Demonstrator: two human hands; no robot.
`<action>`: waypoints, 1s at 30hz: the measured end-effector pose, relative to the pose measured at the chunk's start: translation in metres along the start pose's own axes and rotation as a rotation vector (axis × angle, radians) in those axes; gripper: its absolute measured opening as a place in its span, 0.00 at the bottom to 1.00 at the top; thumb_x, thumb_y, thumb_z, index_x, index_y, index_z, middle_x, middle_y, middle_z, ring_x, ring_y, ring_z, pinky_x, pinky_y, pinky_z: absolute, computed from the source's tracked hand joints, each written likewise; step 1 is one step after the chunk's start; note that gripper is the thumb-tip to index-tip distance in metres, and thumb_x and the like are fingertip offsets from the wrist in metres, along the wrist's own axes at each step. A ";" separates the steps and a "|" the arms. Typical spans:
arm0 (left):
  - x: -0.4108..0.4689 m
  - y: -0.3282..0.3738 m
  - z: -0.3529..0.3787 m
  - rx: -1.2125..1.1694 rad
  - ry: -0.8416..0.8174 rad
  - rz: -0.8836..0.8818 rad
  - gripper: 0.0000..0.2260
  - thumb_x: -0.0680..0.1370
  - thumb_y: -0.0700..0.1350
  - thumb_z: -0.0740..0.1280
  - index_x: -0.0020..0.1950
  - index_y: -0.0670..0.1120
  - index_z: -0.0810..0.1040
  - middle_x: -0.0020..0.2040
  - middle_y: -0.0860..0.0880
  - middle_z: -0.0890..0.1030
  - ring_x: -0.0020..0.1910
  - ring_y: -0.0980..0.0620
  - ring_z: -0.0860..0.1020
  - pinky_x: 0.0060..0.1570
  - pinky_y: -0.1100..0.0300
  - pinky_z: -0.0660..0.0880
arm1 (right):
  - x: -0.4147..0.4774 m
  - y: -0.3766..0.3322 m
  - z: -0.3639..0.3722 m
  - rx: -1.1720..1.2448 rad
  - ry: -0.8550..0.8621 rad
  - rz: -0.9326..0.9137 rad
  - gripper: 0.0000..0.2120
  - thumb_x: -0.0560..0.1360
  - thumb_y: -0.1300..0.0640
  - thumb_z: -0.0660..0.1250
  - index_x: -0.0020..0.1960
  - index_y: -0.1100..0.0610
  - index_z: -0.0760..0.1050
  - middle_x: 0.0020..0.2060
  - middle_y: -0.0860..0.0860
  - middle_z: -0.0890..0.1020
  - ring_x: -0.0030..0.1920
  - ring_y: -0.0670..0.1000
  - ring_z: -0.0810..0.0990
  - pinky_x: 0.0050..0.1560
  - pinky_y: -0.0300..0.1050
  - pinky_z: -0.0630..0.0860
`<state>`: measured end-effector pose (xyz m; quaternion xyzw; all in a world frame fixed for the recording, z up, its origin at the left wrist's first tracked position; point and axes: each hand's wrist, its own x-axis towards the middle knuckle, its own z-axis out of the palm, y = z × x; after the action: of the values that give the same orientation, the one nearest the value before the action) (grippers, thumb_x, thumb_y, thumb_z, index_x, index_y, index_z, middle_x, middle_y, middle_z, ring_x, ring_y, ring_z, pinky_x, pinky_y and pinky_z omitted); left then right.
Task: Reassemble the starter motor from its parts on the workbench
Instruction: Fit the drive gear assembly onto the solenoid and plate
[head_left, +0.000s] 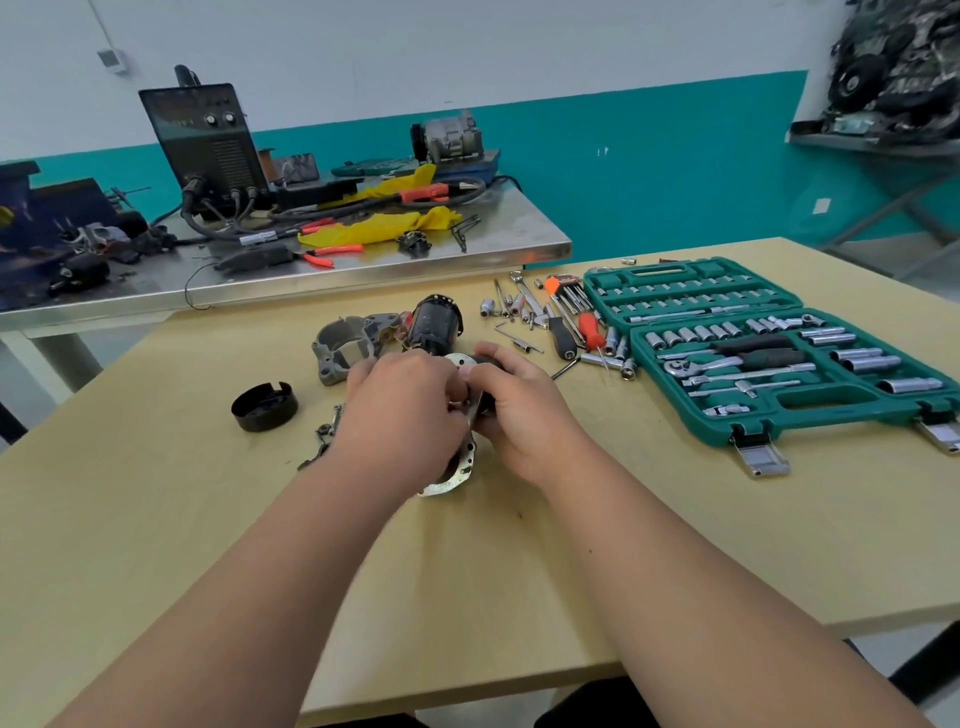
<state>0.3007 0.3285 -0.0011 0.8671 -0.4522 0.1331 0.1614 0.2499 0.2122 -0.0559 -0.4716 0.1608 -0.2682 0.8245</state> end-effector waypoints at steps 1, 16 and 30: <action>0.001 -0.008 -0.006 -0.120 -0.051 -0.013 0.07 0.75 0.44 0.67 0.48 0.54 0.81 0.40 0.57 0.76 0.43 0.56 0.75 0.47 0.61 0.70 | 0.001 0.001 -0.001 -0.001 -0.019 0.002 0.20 0.72 0.65 0.69 0.64 0.56 0.73 0.50 0.56 0.82 0.38 0.49 0.84 0.38 0.44 0.79; 0.006 -0.076 0.054 -1.146 -0.211 -0.168 0.21 0.71 0.71 0.58 0.60 0.68 0.77 0.59 0.61 0.81 0.59 0.61 0.79 0.59 0.56 0.74 | 0.023 0.007 0.007 -0.101 -0.267 0.119 0.24 0.69 0.56 0.67 0.64 0.61 0.74 0.53 0.62 0.82 0.52 0.59 0.81 0.55 0.56 0.77; 0.012 -0.077 0.063 -1.219 -0.157 -0.142 0.23 0.68 0.68 0.59 0.57 0.59 0.77 0.53 0.62 0.82 0.56 0.62 0.79 0.57 0.58 0.72 | 0.019 0.014 0.018 -0.184 -0.348 0.062 0.20 0.75 0.53 0.63 0.66 0.53 0.75 0.59 0.58 0.82 0.60 0.59 0.80 0.60 0.55 0.76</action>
<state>0.3762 0.3361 -0.0666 0.6542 -0.3984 -0.2243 0.6025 0.2781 0.2193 -0.0589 -0.5789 0.0540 -0.1410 0.8013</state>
